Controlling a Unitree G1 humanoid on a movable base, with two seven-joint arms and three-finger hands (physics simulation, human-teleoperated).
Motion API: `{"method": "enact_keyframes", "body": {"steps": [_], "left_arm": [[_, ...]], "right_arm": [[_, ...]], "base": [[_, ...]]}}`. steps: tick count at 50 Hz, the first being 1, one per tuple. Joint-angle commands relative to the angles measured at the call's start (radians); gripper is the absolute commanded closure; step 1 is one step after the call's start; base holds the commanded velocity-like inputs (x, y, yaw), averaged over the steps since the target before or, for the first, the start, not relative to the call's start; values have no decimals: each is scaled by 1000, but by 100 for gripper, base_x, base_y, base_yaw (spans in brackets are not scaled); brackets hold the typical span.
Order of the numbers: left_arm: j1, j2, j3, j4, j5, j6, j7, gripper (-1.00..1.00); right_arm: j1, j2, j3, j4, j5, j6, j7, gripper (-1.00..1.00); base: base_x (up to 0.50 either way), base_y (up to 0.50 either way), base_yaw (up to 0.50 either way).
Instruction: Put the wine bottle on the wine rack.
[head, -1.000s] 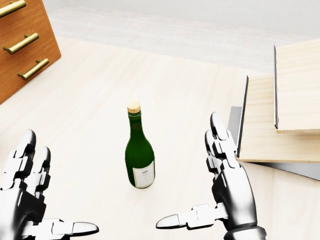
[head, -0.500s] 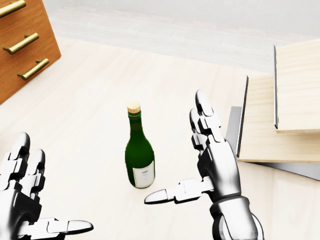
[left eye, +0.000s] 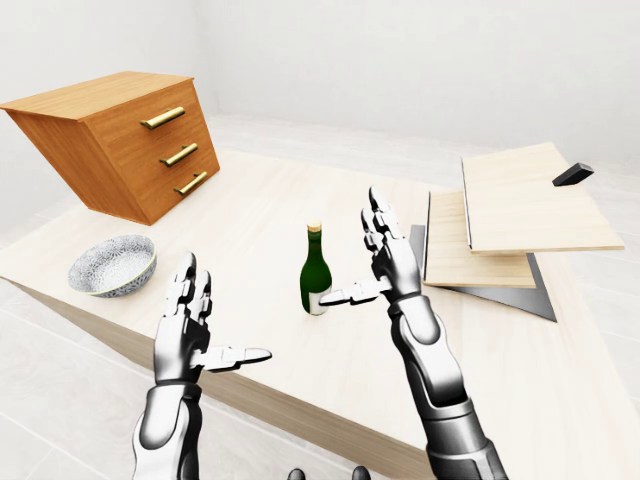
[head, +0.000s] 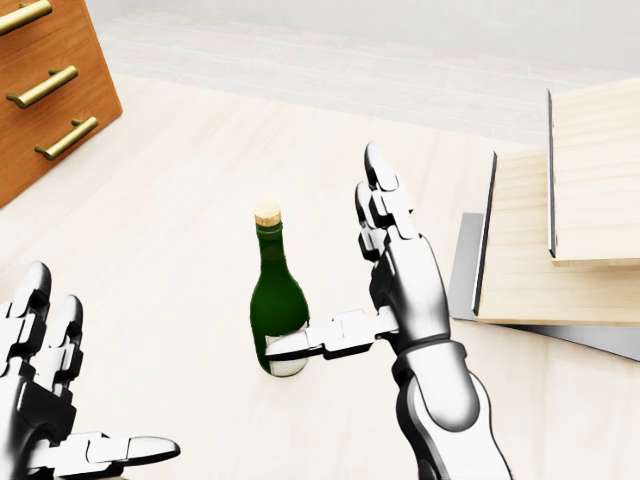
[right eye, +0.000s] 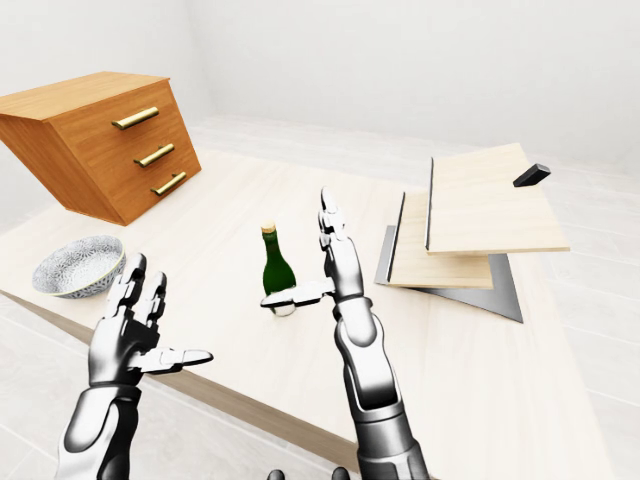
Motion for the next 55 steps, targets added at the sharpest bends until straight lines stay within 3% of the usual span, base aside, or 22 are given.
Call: {"method": "enact_keyframes", "body": {"steps": [1,3,7,19,35,45,55], "left_arm": [[-2,0,3,-19,0,15,0,-100],[-7,2,7,-18,-4,21,-1,-100],[-15,4,9,10,-1,4,-4,-100],[-15,6,15,-1,-12,13,-8,-100],[-2,0,17,-17,-13,16,-19,-100],[-2,-2,25,-30,-25,21,-18,-100],[13,-7,18,-27,-18,4,-24,-100]], "right_arm": [[-66,5,-21,54,-2,0,-15,-100],[-78,5,-24,61,-3,0,-19,-100],[-107,6,-29,86,-3,0,-23,-100],[-149,7,-39,156,2,0,-25,-100],[-233,-2,-76,438,21,0,-23,-100],[-254,2,-71,473,22,0,-21,-100],[-275,7,-63,434,15,0,-16,-100]], "base": [[0,0,0],[0,0,0],[0,0,0],[0,0,0],[0,0,0],[0,0,0],[0,0,0]]}}
